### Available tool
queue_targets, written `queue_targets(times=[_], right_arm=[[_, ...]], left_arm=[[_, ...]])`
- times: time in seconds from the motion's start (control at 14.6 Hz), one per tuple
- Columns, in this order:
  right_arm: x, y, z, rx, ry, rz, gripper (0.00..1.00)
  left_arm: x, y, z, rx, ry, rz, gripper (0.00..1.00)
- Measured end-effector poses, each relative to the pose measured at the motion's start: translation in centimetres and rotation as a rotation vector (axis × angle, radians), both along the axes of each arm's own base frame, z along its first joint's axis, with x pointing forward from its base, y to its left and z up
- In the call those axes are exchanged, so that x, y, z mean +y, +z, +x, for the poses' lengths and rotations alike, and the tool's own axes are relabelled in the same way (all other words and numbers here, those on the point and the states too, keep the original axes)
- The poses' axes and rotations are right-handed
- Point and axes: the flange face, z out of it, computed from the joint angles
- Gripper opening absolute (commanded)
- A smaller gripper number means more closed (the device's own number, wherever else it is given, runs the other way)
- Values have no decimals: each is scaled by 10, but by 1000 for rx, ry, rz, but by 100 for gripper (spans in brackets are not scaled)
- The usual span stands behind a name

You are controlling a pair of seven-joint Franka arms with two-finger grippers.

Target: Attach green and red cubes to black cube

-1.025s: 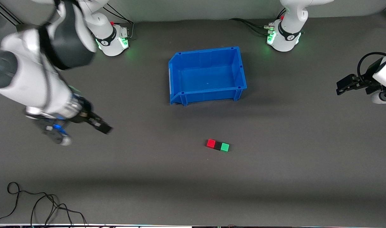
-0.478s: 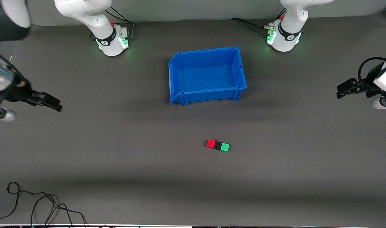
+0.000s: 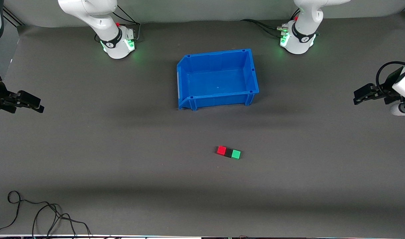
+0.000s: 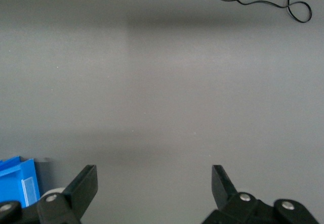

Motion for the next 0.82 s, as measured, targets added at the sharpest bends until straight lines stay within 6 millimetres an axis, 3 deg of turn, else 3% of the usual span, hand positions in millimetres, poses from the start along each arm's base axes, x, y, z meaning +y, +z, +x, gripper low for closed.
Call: queue_targets(times=[0.82], right_arm=[[5, -5, -6, 50, 10, 3, 100]], left_arm=[[-1, 5, 1, -14, 0, -20, 100]])
